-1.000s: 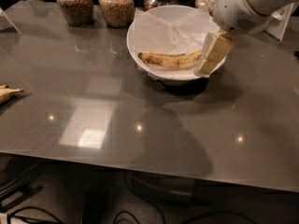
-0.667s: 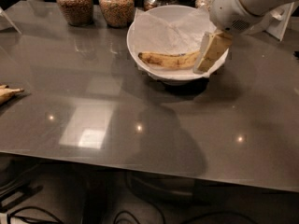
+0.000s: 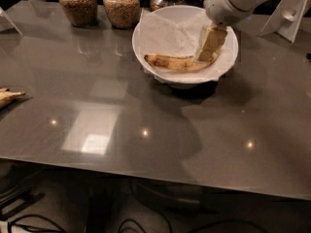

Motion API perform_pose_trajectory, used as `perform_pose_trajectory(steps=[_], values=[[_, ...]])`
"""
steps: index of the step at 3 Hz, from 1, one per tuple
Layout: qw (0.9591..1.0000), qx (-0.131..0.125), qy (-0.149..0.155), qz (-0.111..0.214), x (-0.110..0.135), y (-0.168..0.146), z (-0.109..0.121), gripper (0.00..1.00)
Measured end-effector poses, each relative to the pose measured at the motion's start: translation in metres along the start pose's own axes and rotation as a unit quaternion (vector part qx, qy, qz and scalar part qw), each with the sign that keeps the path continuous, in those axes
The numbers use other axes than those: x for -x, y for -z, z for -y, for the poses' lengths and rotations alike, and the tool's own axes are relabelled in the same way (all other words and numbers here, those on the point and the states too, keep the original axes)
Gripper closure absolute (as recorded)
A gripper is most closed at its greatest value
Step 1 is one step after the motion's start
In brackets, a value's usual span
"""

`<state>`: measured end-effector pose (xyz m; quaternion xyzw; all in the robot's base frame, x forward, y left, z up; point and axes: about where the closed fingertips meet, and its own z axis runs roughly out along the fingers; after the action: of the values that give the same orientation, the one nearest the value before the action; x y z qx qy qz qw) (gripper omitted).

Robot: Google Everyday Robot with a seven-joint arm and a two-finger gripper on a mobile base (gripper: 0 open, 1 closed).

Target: Pick banana from white bowl

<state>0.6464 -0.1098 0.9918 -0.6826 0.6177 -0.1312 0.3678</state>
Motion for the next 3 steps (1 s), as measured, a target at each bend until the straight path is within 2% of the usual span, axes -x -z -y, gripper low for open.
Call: perform_pose_trajectory(steps=[1,2,3], values=[[0.9999,0.006,-0.004,-0.009,-0.014,-0.026,0.009,0.19],[0.9994,0.027,-0.020,-0.006,-0.025,-0.053,0.004,0.42],[0.9980,0.047,-0.042,0.004,-0.031,-0.075,-0.005,0.49]])
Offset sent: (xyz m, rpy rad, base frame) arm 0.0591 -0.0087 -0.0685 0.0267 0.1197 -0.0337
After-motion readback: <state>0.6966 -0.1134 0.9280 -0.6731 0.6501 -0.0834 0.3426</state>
